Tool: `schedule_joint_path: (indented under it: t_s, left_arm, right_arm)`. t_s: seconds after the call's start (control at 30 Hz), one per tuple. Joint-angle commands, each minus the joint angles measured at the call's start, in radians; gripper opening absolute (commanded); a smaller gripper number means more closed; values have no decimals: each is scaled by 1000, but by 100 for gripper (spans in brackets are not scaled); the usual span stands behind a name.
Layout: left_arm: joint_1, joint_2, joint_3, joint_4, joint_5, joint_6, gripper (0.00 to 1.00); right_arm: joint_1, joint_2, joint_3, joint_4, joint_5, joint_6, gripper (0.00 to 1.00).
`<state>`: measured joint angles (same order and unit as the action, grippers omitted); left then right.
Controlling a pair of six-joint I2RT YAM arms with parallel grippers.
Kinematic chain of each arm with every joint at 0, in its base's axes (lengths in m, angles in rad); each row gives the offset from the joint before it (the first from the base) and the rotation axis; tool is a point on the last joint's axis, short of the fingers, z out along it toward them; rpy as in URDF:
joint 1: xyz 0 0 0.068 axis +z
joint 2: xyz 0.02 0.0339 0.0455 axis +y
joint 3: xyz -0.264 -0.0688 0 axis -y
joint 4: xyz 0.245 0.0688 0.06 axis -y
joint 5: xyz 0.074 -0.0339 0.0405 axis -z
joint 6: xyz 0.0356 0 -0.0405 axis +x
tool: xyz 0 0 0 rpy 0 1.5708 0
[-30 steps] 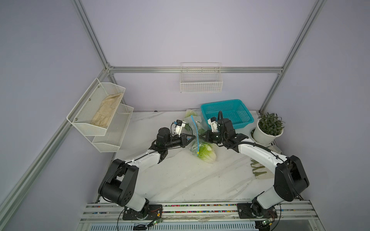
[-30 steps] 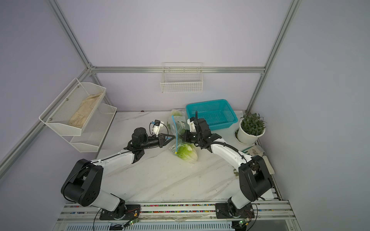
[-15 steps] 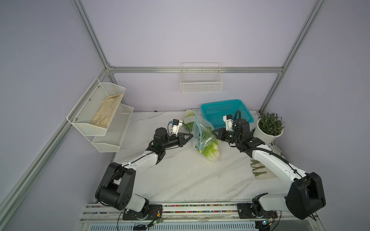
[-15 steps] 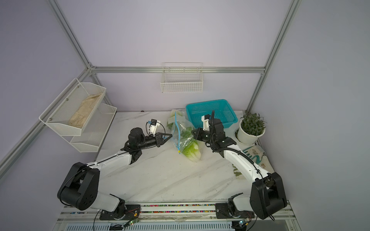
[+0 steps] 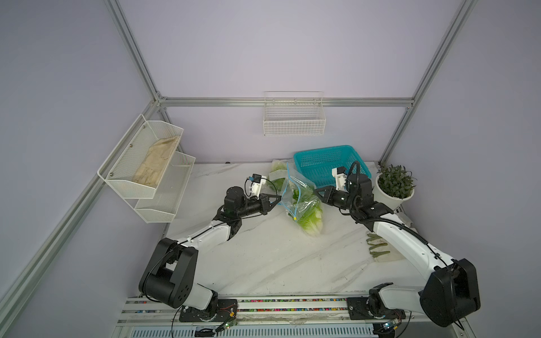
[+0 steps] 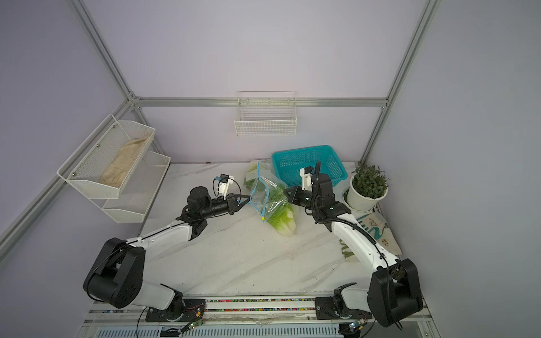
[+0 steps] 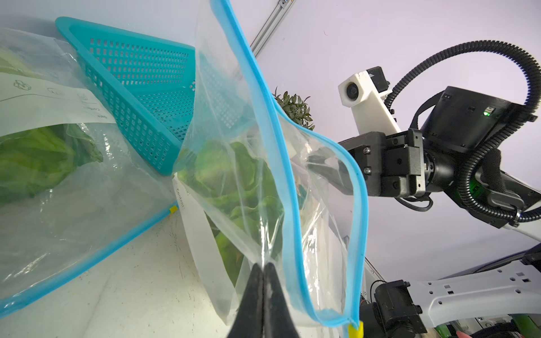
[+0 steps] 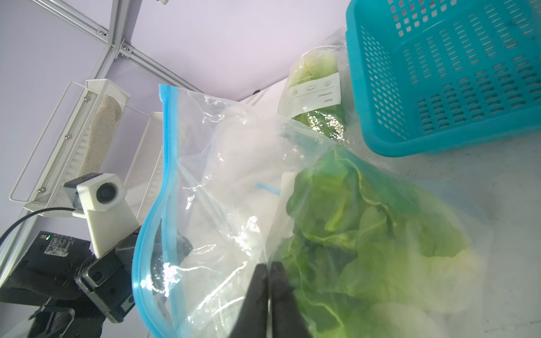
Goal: Open the zip-top bag and take out the chinese cabbages
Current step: Open the zipper of the food storage bag at the center of the board.
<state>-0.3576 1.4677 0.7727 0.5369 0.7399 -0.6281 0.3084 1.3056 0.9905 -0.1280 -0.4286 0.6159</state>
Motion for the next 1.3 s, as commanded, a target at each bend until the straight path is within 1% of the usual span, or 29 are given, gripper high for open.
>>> schedule_joint_path:
  t_s: [0.0, 0.07, 0.2, 0.4, 0.6, 0.73, 0.93, 1.03, 1.1, 1.17, 1.27]
  left_arm:
    - [1, -6, 52, 34, 14, -6, 0]
    - [-4, -3, 68, 35, 16, -8, 0]
    - [-8, -8, 69, 38, 14, -8, 0]
    - [-8, -20, 56, 37, 12, -2, 0]
    - [-7, -17, 62, 34, 11, 2, 0]
    - [-8, -14, 62, 35, 13, 0, 0]
    - [-8, -15, 60, 35, 13, 1, 0]
    - [-8, -19, 54, 36, 11, 3, 0]
    - [-8, -21, 53, 35, 9, 5, 0]
    - [-7, -20, 54, 35, 11, 4, 0]
    - [-8, -17, 55, 37, 11, 4, 0]
  right_arm:
    - [10, -43, 54, -15, 4, -56, 47]
    - [36, -48, 101, -65, 48, -104, 53]
    - [139, -24, 199, -116, 187, -185, 58]
    - [287, 100, 337, -189, 274, -276, 57]
    - [398, 179, 408, -271, 376, -343, 56]
    - [420, 210, 426, -306, 421, -350, 43]
    - [450, 260, 471, -385, 475, -368, 43]
    - [450, 252, 465, -384, 512, -359, 39]
    - [450, 261, 473, -406, 520, -360, 38]
    - [450, 272, 483, -425, 517, -363, 38]
    - [450, 279, 486, -423, 494, -365, 44]
